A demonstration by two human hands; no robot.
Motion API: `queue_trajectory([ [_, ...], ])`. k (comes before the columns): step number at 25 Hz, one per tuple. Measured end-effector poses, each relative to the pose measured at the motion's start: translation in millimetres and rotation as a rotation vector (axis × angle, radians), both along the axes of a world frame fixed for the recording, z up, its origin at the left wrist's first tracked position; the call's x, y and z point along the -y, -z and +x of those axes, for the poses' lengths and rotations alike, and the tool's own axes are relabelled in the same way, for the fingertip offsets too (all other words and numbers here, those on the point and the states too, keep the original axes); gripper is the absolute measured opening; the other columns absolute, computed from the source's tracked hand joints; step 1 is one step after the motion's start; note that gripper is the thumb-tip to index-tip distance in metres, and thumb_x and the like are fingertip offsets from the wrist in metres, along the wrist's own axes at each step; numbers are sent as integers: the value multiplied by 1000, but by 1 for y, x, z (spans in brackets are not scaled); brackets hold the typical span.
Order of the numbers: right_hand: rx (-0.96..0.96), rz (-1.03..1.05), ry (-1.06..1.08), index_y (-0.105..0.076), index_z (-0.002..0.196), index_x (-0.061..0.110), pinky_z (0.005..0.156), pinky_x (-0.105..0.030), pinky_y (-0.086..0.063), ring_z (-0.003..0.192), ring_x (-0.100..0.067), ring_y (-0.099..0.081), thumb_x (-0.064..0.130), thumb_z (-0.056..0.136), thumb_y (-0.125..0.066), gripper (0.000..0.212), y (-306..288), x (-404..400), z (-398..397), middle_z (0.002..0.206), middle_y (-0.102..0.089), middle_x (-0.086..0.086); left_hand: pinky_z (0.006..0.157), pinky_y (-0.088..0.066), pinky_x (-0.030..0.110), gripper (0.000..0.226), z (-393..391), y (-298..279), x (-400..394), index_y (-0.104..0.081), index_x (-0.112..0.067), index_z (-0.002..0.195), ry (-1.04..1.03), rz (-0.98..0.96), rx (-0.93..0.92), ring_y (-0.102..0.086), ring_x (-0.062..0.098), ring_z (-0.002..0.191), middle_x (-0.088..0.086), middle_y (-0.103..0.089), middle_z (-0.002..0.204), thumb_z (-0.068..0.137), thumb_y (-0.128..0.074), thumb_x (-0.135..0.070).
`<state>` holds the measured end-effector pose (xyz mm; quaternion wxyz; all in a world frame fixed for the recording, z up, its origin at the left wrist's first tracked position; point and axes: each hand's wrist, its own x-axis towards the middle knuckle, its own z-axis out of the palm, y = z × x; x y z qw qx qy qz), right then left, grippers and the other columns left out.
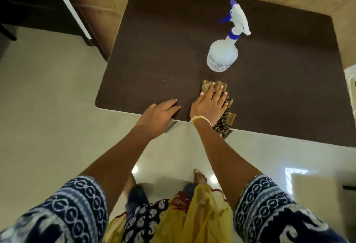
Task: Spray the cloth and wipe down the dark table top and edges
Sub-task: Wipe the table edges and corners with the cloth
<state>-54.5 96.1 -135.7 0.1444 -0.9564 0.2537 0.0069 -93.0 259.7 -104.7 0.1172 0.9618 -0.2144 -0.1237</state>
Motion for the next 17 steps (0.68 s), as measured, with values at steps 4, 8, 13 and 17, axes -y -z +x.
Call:
queue_trajectory([
  [4, 5, 14, 49, -24, 153, 24, 119, -49, -13, 150, -29, -11, 37, 101, -26, 54, 0, -72, 12, 162, -17, -6, 109, -37, 36, 48, 10, 4, -73, -39, -17, 148, 60, 44, 44, -38, 22, 140, 6, -29, 159, 101, -48, -23],
  [8, 15, 11, 35, -23, 153, 24, 120, -50, -12, 150, -29, -10, 38, 101, -26, 55, 4, -127, 25, 162, -17, -6, 114, -30, 48, 44, 9, 15, -173, -43, -20, 145, -203, 95, 116, -37, 29, 140, 12, -34, 155, 101, -47, -26],
  [13, -9, -3, -93, -21, 154, 24, 120, -50, -12, 150, -30, -10, 41, 101, -23, 55, 3, -206, 39, 163, -15, -7, 101, -45, 46, 54, 13, 20, -220, -28, -26, 152, -389, -111, -80, -48, 34, 131, 14, -40, 151, 102, -44, -35],
  [17, -17, -15, -348, -25, 153, 26, 120, -50, -13, 150, -30, -12, 39, 101, -27, 53, 4, -265, 45, 162, -18, -5, 92, -50, 33, 46, 26, 27, -225, -52, -13, 140, -683, -550, -406, -66, 26, 105, 12, -70, 116, 96, -59, -25],
])
